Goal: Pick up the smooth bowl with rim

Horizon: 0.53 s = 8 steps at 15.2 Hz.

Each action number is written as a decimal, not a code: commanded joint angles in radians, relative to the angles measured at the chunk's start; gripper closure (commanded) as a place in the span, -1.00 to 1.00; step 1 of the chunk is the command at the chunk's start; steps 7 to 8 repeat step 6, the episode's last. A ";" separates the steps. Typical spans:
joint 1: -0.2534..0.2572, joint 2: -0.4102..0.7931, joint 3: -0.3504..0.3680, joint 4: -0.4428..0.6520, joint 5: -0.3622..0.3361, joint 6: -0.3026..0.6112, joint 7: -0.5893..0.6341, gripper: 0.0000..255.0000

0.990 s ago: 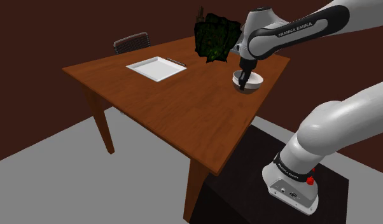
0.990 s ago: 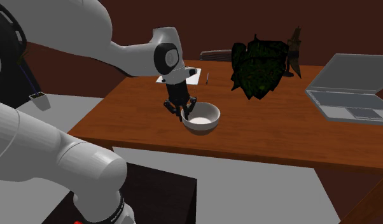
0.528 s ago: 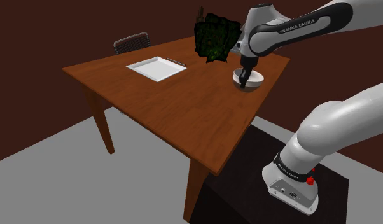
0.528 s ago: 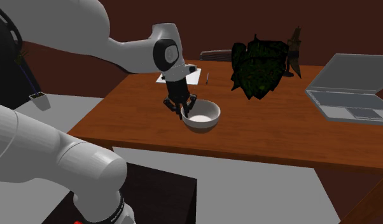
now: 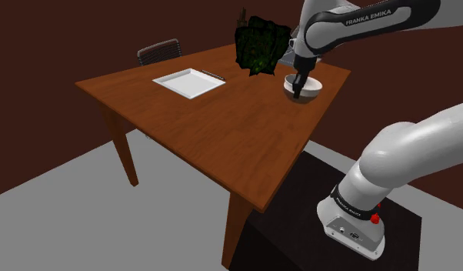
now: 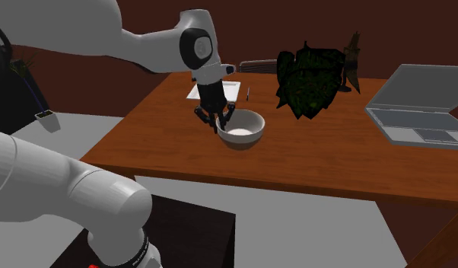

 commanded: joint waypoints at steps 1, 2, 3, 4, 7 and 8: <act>0.002 -0.008 0.003 0.025 0.005 -0.033 -0.006 1.00; 0.002 -0.011 0.005 0.037 0.007 -0.047 -0.009 1.00; 0.003 -0.014 0.007 0.048 0.009 -0.061 -0.011 1.00; 0.003 -0.016 0.008 0.059 0.011 -0.075 -0.014 1.00; 0.003 -0.017 0.008 0.061 0.011 -0.077 -0.014 1.00; 0.003 -0.017 0.008 0.061 0.011 -0.077 -0.014 1.00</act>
